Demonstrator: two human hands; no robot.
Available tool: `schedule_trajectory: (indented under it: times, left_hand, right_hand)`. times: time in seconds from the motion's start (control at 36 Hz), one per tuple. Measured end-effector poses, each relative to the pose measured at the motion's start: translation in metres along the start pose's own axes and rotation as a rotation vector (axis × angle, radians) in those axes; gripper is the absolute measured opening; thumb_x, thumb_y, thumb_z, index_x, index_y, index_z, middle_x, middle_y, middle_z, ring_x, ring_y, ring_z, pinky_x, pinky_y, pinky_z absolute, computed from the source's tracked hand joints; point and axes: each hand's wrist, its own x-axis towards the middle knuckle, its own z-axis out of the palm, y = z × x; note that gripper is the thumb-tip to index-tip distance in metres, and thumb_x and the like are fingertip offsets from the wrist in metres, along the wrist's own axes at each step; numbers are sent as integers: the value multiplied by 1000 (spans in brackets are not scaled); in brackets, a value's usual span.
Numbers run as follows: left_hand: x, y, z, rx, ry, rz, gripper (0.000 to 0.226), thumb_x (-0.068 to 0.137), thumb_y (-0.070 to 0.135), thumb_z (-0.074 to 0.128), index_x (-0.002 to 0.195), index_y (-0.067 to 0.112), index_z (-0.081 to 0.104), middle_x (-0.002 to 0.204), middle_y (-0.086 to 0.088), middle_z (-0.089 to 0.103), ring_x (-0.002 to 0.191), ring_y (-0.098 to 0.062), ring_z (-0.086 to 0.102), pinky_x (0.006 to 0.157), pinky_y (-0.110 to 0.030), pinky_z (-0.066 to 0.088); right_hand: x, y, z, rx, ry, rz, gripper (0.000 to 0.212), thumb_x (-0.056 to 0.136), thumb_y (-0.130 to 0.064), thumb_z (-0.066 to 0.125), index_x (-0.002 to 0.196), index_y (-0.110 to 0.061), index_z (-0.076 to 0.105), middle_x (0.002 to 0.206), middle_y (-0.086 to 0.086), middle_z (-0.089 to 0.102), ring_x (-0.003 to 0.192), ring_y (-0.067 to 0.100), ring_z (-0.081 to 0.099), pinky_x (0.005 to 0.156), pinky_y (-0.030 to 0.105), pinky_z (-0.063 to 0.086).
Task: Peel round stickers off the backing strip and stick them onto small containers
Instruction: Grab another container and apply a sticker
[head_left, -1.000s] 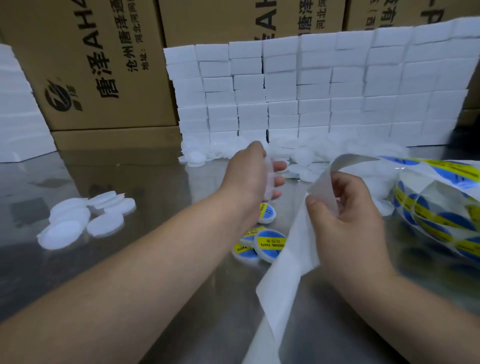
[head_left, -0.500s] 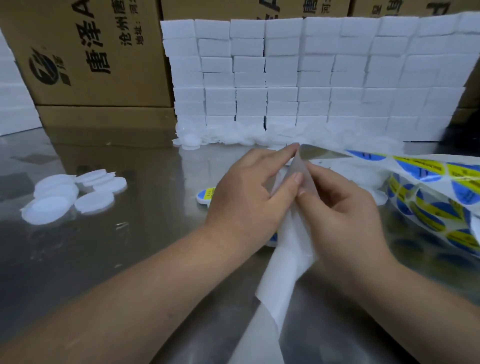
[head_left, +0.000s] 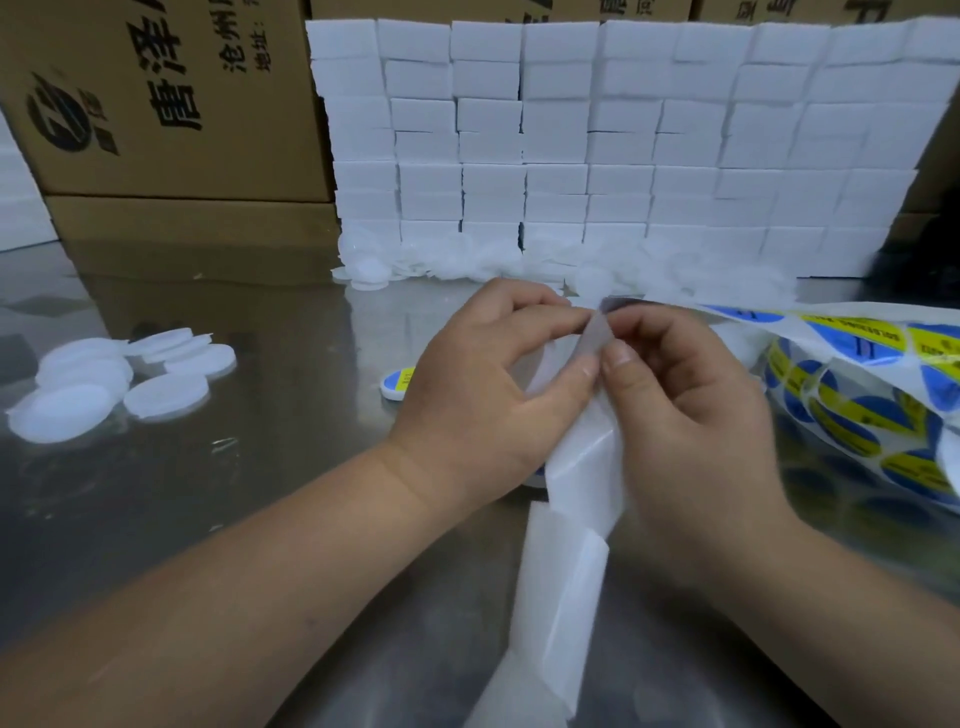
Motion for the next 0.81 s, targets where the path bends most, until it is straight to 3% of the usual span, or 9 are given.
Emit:
schedule_trajectory:
  times: [0.11,0.22,0.36,0.61,0.72,0.81]
  left_hand:
    - [0,2,-2,-80,-21,-2,24,73,29,64,87,45,52,92,18,54,91,15,49,81,-3,36]
    - [3,0,-1,-139,12,-75,16,72,24,63,74,39,58,89,16,55,88,12,52,81,-5,37]
    - [5,-3,-1,-181,-1,-108,12,70,23,65,69,34,59,86,15,56,84,12,52,78,-5,37]
    - [6,-7,-1,-146,14,-88,18,73,24,62,73,42,57,81,17,57,80,12,53,74,-5,37]
    - [7,-12,-1,-131,83,-178,18,79,29,63,68,42,58,77,18,57,76,9,53,68,-5,36]
    - [8,-18,-1,-79,158,-279,22,83,29,63,64,38,58,69,18,54,66,10,48,62,-5,34]
  right_hand:
    - [2,0,-2,-1,18,24,22,78,-21,51,73,-38,65,77,-19,68,75,-3,63,69,15,48]
    - [2,1,0,-24,18,29,23,77,-21,51,70,-38,64,75,-20,67,75,-3,62,70,15,47]
    - [4,-1,-2,-78,9,19,17,77,-18,47,74,-31,56,71,-10,65,70,7,59,70,29,50]
    - [3,-4,-2,-133,-20,-24,23,78,-15,48,81,-37,56,76,-23,65,71,-2,61,66,16,50]
    - [2,-4,-1,-160,-25,-41,25,77,-14,47,84,-36,55,82,-16,64,66,-1,58,66,17,49]
    - [0,-2,-1,-172,-36,-52,25,75,-13,47,80,-37,51,74,-21,59,58,-2,51,60,14,43]
